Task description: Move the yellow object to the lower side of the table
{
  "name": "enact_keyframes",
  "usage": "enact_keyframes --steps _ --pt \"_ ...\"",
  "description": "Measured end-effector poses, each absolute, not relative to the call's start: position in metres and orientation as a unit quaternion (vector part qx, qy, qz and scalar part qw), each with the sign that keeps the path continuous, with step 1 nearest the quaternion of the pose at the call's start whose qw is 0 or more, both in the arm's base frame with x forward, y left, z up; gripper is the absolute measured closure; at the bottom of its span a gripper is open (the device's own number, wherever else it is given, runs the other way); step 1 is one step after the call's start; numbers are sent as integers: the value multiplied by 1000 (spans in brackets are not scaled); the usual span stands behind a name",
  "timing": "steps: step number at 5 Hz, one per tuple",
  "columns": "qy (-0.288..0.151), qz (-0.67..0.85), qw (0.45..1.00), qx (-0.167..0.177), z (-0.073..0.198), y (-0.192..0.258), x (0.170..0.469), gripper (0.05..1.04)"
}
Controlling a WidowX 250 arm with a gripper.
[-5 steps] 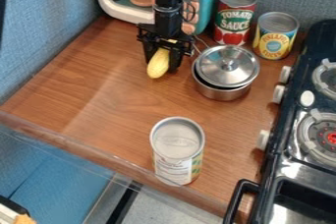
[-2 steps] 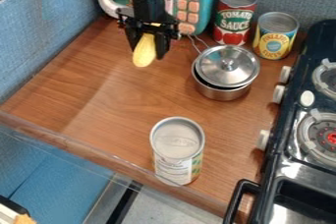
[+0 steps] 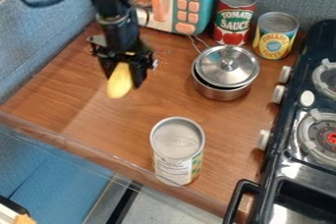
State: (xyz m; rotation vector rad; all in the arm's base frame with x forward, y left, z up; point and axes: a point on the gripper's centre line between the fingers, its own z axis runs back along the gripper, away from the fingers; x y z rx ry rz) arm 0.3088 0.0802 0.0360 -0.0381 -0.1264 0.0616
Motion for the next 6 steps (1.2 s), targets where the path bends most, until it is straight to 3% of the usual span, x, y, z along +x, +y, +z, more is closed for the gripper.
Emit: enact_keyframes --steps 3,4,5,6 --pt "11 -8 1000 13 -5 68 292 414" --pt "18 1 1000 19 -5 69 290 346" --pt "15 5 1000 27 -7 68 290 93" --pt "-24 11 999 24 10 66 294 80"
